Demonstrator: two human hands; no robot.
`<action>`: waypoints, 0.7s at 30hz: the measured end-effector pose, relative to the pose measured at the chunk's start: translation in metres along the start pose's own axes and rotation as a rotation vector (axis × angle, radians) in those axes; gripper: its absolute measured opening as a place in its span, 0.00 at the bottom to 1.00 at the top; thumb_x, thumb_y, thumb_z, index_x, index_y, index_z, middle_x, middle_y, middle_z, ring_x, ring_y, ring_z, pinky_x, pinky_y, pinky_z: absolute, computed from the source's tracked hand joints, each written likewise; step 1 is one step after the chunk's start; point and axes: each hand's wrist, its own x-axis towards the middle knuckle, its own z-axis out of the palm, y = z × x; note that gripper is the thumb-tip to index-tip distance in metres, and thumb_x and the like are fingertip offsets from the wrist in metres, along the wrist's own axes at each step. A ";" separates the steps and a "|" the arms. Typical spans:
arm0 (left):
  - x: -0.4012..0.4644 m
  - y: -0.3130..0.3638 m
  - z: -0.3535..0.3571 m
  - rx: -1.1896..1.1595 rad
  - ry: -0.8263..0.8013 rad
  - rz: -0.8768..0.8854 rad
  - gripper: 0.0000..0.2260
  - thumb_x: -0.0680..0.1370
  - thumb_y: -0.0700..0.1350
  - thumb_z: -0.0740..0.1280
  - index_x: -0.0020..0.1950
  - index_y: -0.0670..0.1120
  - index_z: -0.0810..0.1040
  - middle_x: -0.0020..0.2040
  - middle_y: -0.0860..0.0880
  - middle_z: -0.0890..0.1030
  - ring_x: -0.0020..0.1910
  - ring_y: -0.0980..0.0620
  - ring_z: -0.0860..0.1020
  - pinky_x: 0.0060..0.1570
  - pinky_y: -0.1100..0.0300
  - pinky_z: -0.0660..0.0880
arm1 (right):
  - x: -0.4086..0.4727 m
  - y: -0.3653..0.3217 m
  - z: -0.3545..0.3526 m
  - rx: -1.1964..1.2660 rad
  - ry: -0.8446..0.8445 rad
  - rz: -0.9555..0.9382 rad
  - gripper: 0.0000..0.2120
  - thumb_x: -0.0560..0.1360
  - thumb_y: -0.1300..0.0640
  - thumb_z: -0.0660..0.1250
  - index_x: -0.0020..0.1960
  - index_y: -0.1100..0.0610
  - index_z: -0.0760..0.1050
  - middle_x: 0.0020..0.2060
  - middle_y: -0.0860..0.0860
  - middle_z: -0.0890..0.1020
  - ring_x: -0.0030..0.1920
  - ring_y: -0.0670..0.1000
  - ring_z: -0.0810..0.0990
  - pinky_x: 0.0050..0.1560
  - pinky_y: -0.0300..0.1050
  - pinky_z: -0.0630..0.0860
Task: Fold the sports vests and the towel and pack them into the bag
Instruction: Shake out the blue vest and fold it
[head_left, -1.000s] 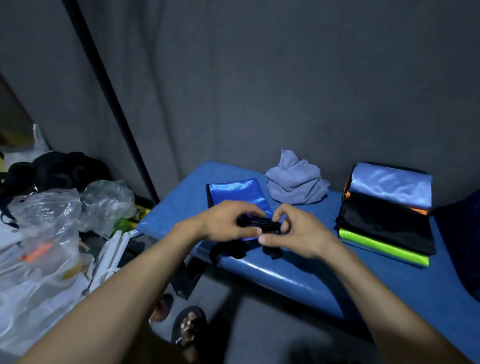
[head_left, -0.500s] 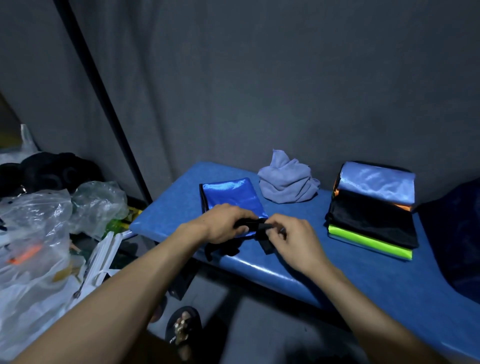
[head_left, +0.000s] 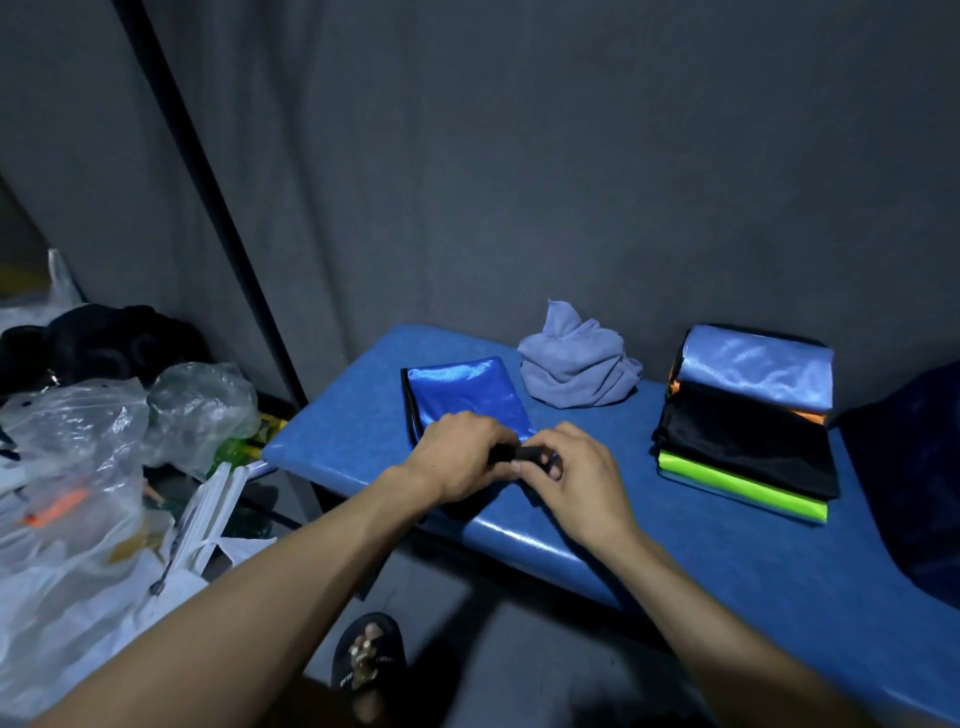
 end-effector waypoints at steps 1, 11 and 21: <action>-0.001 -0.001 -0.001 -0.004 -0.020 0.010 0.13 0.77 0.59 0.70 0.57 0.54 0.80 0.53 0.51 0.83 0.54 0.44 0.79 0.47 0.50 0.76 | 0.002 0.001 -0.001 0.022 0.013 -0.047 0.04 0.73 0.53 0.76 0.47 0.48 0.83 0.38 0.46 0.75 0.36 0.47 0.75 0.40 0.49 0.75; -0.004 -0.007 0.001 0.003 -0.056 0.090 0.17 0.78 0.53 0.70 0.67 0.57 0.78 0.63 0.54 0.81 0.61 0.45 0.77 0.55 0.51 0.75 | -0.011 0.027 -0.025 -0.206 -0.379 -0.364 0.13 0.77 0.44 0.66 0.54 0.50 0.84 0.56 0.43 0.82 0.53 0.50 0.80 0.54 0.50 0.78; -0.008 -0.003 0.004 0.052 -0.098 0.101 0.24 0.81 0.54 0.64 0.77 0.63 0.66 0.66 0.52 0.76 0.60 0.42 0.74 0.57 0.47 0.75 | -0.026 0.026 -0.008 -0.500 -0.162 -0.527 0.06 0.78 0.54 0.63 0.47 0.53 0.79 0.41 0.47 0.81 0.36 0.53 0.78 0.34 0.46 0.71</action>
